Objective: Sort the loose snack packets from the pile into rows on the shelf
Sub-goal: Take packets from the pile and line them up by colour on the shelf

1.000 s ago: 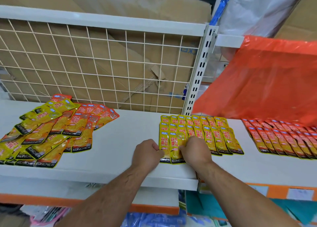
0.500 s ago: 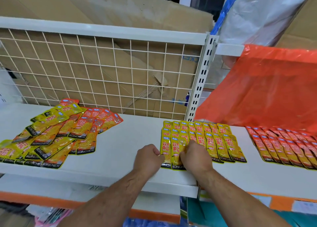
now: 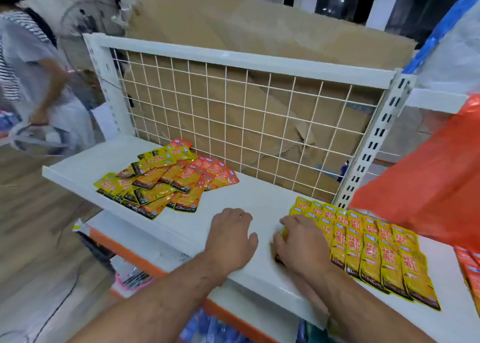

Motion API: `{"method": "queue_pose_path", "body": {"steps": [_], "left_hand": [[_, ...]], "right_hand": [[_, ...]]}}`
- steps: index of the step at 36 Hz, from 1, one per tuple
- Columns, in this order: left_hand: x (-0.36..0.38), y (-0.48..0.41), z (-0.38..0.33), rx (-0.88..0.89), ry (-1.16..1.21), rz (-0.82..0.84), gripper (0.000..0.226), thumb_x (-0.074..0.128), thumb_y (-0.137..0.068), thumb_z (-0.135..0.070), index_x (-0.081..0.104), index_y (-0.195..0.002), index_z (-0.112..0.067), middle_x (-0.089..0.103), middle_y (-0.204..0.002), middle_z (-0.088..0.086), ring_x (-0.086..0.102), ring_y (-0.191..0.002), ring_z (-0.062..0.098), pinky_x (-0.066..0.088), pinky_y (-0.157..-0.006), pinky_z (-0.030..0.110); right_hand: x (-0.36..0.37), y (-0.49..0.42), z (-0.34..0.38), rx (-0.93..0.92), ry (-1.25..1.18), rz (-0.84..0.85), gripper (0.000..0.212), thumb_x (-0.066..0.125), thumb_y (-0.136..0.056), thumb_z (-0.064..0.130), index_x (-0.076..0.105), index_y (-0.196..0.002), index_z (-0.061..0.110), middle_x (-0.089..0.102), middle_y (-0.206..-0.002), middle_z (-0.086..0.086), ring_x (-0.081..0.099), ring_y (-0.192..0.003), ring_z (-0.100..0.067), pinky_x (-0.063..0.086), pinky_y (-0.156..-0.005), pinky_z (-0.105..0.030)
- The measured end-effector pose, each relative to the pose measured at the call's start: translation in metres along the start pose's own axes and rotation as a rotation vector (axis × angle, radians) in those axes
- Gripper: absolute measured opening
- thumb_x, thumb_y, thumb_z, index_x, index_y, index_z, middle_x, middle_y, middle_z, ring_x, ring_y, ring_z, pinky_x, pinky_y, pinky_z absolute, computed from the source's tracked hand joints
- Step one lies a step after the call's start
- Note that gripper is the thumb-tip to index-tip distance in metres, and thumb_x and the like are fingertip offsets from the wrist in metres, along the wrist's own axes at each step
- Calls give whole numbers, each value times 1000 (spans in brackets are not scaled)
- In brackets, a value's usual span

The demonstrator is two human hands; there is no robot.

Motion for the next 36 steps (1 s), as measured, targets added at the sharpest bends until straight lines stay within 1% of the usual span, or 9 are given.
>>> {"method": "queue_pose_path", "body": {"steps": [4, 8, 13, 16, 19, 21, 26, 31, 36], "left_hand": [[-8, 8, 27, -77, 7, -36, 45, 49, -86, -42, 61, -122, -18, 59, -122, 0, 50, -116, 25, 36, -96, 38], [-14, 9, 57, -132, -32, -19, 48, 44, -86, -46, 59, -123, -20, 57, -123, -1, 48, -118, 24, 35, -99, 38], [-20, -8, 103, -194, -47, -22, 45, 48, -91, -44, 56, -128, -20, 55, -128, 0, 44, -120, 24, 37, -99, 37], [-23, -23, 131, -214, -65, -25, 36, 47, -91, -38, 59, -118, -17, 57, -117, 2, 47, -113, 26, 41, -91, 38], [-26, -41, 159, -202, -57, -66, 31, 50, -80, -30, 66, -99, -13, 63, -97, 7, 57, -94, 31, 49, -76, 41], [-29, -55, 178, -198, -62, -76, 29, 52, -79, -28, 69, -97, -13, 65, -94, 7, 59, -91, 32, 51, -71, 41], [-38, -88, 209, -171, -81, -13, 28, 53, -88, -28, 62, -111, -17, 60, -108, 6, 53, -106, 29, 48, -84, 42], [-38, -113, 223, -179, -65, 117, 43, 50, -94, -44, 51, -126, -15, 52, -122, 8, 44, -120, 28, 47, -93, 40], [-36, -126, 227, -192, -39, 206, 67, 55, -92, -51, 35, -142, -10, 45, -135, 12, 39, -128, 30, 46, -98, 43]], "right_hand": [[13, -17, 20, -82, -25, 64, 40, 58, -89, 36, 63, -126, 20, 62, -124, -2, 53, -119, -24, 42, -98, -32], [28, -34, 45, -113, -46, 135, 42, 55, -91, 38, 59, -129, 22, 58, -130, -2, 51, -120, -25, 43, -99, -34], [48, -62, 78, -151, -56, 166, 42, 53, -92, 40, 56, -131, 24, 56, -131, 0, 49, -122, -23, 42, -100, -34], [61, -81, 96, -139, -66, 181, 43, 53, -93, 40, 56, -132, 24, 55, -132, 0, 49, -122, -22, 42, -100, -32], [74, -100, 117, -114, -87, 201, 43, 52, -92, 40, 57, -131, 23, 56, -129, -1, 51, -121, -22, 43, -98, -32], [84, -112, 131, -93, -92, 223, 43, 51, -92, 41, 57, -130, 23, 57, -128, 0, 51, -121, -21, 44, -97, -31], [107, -135, 160, -25, -123, 238, 39, 54, -85, 53, 61, -114, 27, 61, -114, 2, 57, -111, -21, 48, -85, -32], [125, -153, 173, 35, -59, 305, 62, 55, -73, 78, 53, -107, 26, 55, -107, 4, 55, -103, -19, 43, -75, -33], [132, -164, 173, 120, -88, 357, 72, 68, -66, 75, 49, -108, 20, 51, -103, 3, 56, -100, -21, 42, -74, -32]]}}
Point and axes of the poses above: each hand's wrist, its own y-axis away from the middle knuckle, its own x-axis out of the palm, z = x × y, the point moved 6 cm from there along -y, towards the middle knuckle
